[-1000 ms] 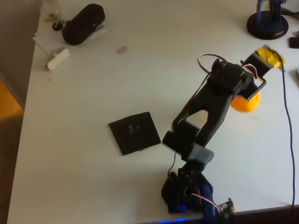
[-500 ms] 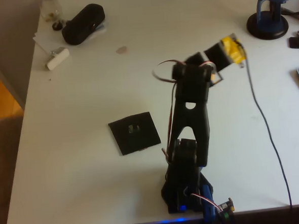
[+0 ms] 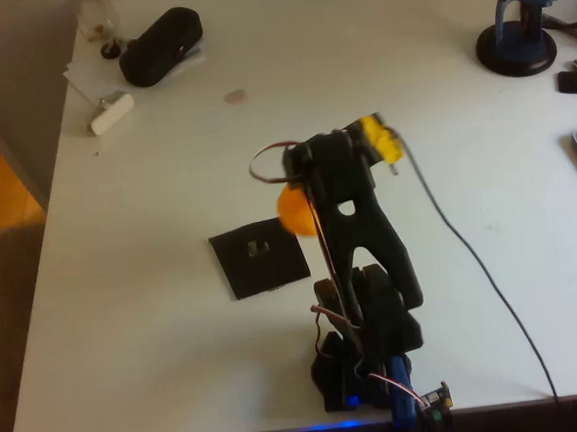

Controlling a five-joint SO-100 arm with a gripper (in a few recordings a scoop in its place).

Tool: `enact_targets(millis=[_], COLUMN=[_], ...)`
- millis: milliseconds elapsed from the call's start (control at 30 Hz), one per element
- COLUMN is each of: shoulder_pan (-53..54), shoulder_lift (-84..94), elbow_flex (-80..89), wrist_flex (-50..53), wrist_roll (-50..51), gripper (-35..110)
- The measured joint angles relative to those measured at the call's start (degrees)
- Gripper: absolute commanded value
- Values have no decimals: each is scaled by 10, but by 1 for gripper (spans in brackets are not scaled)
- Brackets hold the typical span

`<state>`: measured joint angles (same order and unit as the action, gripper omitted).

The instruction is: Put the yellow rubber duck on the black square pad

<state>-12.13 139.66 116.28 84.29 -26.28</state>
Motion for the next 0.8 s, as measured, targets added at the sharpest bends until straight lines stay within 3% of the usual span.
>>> enact_targets(millis=[367, 600, 800], shoulder_pan=[-56, -65, -67], shoulder_lift=[-95, -165, -217], elbow_flex=[8, 13, 15], wrist_flex=[7, -105, -139], wrist_roll=[0, 0, 0], gripper=[10, 10, 10])
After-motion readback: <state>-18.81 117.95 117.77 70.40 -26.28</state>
